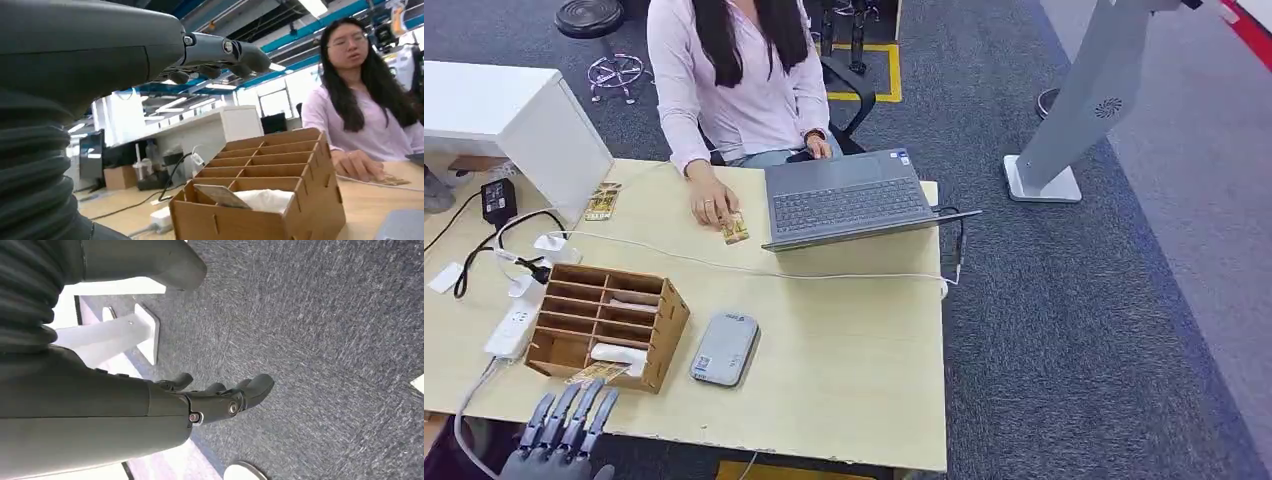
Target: Pass the card to the sensor for recognition and then transmit it.
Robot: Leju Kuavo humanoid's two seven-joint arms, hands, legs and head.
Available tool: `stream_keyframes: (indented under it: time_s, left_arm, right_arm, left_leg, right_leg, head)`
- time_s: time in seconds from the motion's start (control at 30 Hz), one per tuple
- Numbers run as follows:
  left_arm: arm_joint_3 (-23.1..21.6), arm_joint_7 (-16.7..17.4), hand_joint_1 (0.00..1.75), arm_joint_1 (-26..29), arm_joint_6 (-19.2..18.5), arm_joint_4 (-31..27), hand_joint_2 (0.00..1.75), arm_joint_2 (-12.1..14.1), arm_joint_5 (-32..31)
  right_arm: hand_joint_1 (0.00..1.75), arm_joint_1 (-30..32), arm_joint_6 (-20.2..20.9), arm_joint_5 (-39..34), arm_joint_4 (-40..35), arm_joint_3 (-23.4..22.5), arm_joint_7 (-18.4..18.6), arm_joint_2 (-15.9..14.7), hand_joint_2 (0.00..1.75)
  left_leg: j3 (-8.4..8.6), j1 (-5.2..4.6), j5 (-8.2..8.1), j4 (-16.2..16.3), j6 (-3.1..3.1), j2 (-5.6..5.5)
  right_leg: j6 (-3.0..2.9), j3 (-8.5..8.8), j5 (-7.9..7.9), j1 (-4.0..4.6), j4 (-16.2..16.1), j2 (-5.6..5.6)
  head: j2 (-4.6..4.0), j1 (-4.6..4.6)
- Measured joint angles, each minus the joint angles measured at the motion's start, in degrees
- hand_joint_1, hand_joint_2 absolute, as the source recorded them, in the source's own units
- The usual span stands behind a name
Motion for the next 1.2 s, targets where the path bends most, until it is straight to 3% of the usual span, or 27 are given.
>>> stream_keyframes:
  time_s: [0.17, 0.27, 0.57, 1.2]
  left_arm:
    - [5.74, -7.28, 0.00, -2.98, -0.52, 4.80, 1.75, -2.62, 1.45]
    - [9.10, -9.75, 0.00, -5.71, -0.72, 8.33, 1.75, -5.00, 0.40]
    - [14.71, -10.72, 0.00, -11.55, -0.70, 15.76, 1.75, -9.40, -1.07]
    - [15.78, -12.81, 0.00, -17.70, -1.92, 21.58, 1.75, -12.87, -2.12]
  right_arm:
    - [0.00, -0.05, 0.57, 1.48, 0.00, 0.00, 0.02, 0.00, 1.75]
    - [0.00, -0.08, 1.07, 2.05, 0.00, 0.00, 0.02, 0.00, 1.75]
    - [0.00, -0.20, 1.25, 2.91, 0.00, 0.00, 0.04, 0.00, 1.75]
    - [0.00, -0.34, 2.19, 4.13, 0.00, 0.07, -0.72, -0.02, 1.75]
  left_leg:
    - [0.00, 0.00, 0.01, 0.00, 0.00, -0.10]
    - [0.00, 0.01, 0.04, 0.00, -0.02, -0.12]
    - [0.01, 0.01, 0.04, 0.00, -0.02, -0.13]
    - [0.02, 0.01, 0.04, 0.01, -0.02, -0.13]
  right_leg:
    - [0.00, 0.01, 0.00, 0.00, 0.00, -0.05]
    - [-0.01, 0.03, 0.02, 0.00, 0.01, -0.05]
    - [-0.02, 0.04, 0.03, 0.00, 0.01, -0.04]
    - [-0.04, 0.03, 0.05, 0.01, 0.01, -0.05]
  head:
    - [0.00, 0.00]
    - [0.00, -0.02]
    - [0.00, 0.00]
    - [0.00, 0.00]
